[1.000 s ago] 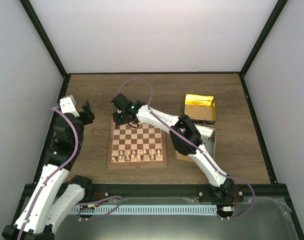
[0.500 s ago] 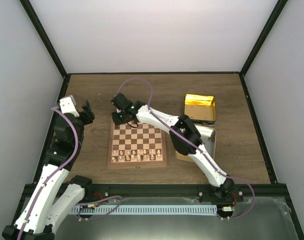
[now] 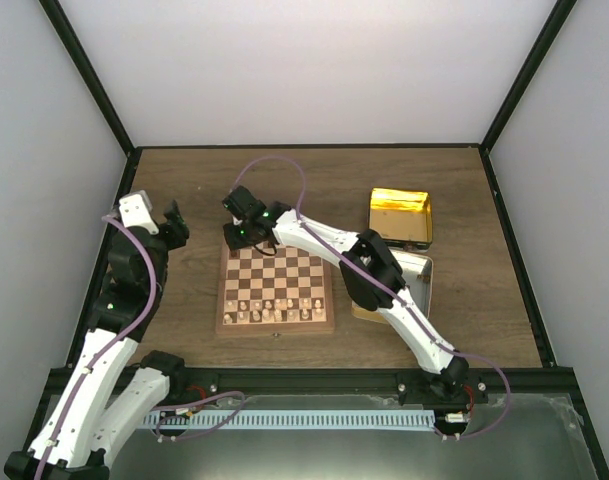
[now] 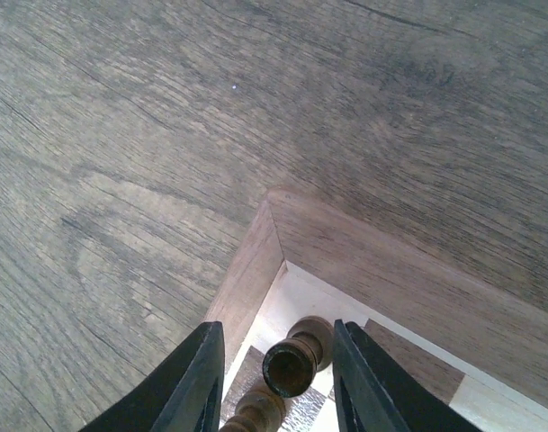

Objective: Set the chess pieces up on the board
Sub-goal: Place the chess piece on the chessboard, then pick up the chess piece from the storage box.

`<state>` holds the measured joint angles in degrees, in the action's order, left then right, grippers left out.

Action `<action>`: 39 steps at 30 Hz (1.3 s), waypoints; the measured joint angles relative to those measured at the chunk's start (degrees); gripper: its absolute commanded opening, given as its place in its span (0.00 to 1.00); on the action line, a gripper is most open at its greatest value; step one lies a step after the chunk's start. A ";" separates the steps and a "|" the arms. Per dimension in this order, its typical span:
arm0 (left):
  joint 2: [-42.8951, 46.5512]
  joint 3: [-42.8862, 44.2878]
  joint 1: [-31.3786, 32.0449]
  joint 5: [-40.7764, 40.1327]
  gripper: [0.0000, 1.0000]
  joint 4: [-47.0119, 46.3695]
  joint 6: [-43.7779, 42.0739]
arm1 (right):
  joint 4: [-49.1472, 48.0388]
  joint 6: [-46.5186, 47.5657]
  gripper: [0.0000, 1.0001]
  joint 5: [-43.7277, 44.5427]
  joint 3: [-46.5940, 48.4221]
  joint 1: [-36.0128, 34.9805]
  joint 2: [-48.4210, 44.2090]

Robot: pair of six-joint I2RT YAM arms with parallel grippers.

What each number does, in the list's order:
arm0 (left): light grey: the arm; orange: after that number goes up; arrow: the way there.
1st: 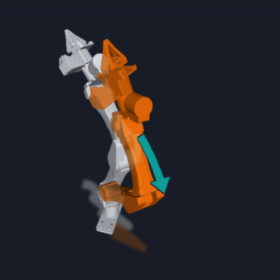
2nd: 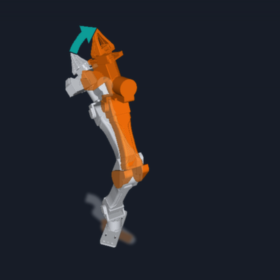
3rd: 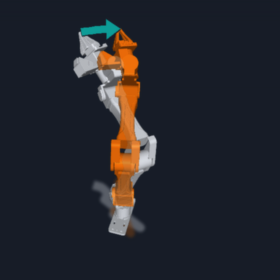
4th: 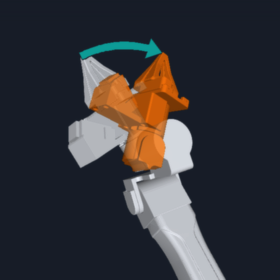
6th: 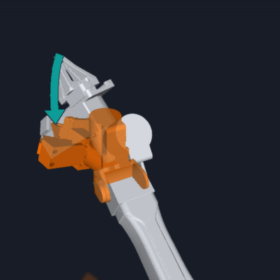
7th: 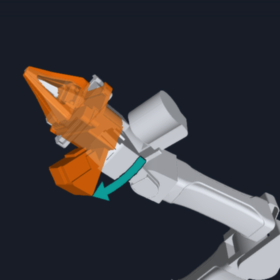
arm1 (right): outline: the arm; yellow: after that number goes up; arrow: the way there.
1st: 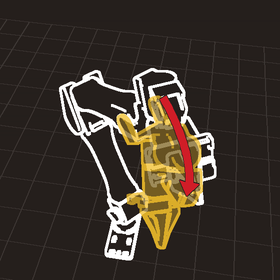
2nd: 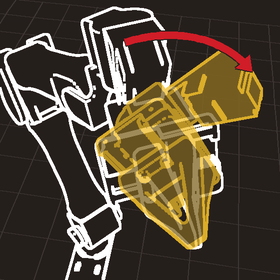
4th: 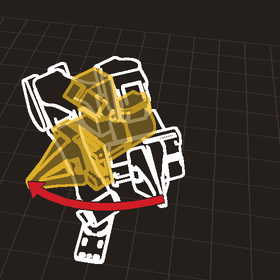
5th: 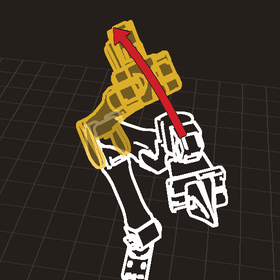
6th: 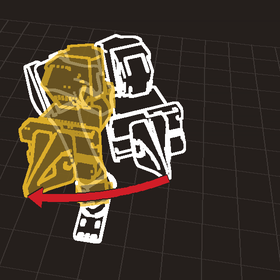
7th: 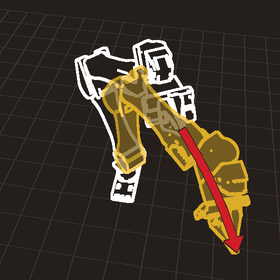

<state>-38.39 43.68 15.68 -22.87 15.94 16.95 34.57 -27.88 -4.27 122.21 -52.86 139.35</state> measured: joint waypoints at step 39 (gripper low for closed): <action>-5.44 -1.29 0.00 10.99 0.67 -8.22 2.12 | -6.99 -25.11 0.34 15.26 -79.49 26.60 -62.99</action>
<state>-43.83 42.39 15.68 -11.88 7.73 19.07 27.57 -52.99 10.98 42.72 -26.26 76.36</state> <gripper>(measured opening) 0.675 0.346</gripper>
